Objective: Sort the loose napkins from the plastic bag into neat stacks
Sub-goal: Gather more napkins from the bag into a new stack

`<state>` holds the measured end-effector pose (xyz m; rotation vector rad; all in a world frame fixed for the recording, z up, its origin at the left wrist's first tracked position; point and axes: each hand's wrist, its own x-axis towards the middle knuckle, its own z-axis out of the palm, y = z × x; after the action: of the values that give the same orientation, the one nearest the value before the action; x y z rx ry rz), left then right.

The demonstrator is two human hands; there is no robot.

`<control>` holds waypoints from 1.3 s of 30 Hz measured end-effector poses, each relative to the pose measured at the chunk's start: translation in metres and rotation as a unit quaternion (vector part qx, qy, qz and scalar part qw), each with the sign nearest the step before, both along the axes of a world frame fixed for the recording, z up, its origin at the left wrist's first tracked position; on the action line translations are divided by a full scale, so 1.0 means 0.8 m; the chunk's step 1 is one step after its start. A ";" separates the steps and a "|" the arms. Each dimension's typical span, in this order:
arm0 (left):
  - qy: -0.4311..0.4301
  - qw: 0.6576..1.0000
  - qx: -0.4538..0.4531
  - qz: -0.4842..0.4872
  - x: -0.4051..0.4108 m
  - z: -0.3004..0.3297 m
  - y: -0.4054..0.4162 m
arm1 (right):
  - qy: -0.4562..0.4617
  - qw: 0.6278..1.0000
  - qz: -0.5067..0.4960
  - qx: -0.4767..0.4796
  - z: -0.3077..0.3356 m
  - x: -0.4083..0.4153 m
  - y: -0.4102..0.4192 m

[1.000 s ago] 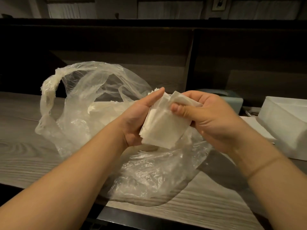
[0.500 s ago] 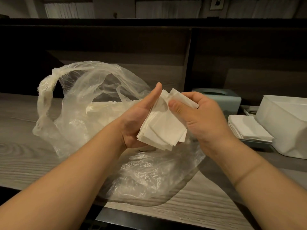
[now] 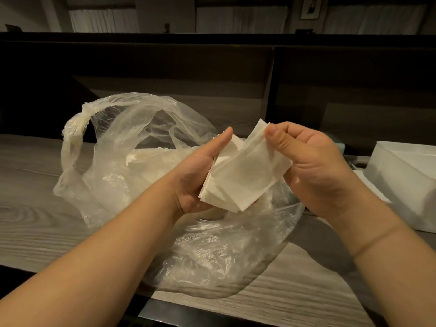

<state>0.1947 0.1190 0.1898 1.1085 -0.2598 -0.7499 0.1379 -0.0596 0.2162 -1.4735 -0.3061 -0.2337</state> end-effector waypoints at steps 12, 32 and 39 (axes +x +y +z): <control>-0.040 0.999 0.022 -0.012 -0.001 -0.001 0.000 | -0.046 0.984 -0.103 -0.141 -0.020 0.006 0.014; -0.100 0.994 0.041 -0.003 -0.005 -0.002 -0.002 | -0.110 0.970 -0.170 -0.134 -0.034 0.009 0.022; -0.067 0.998 0.004 -0.008 -0.006 0.000 -0.002 | -0.145 0.955 -0.196 -0.171 -0.034 0.013 0.017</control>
<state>0.1896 0.1170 0.1897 1.1680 -0.3801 -0.6931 0.1483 -0.0460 0.1894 -1.8408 -0.2971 -0.7515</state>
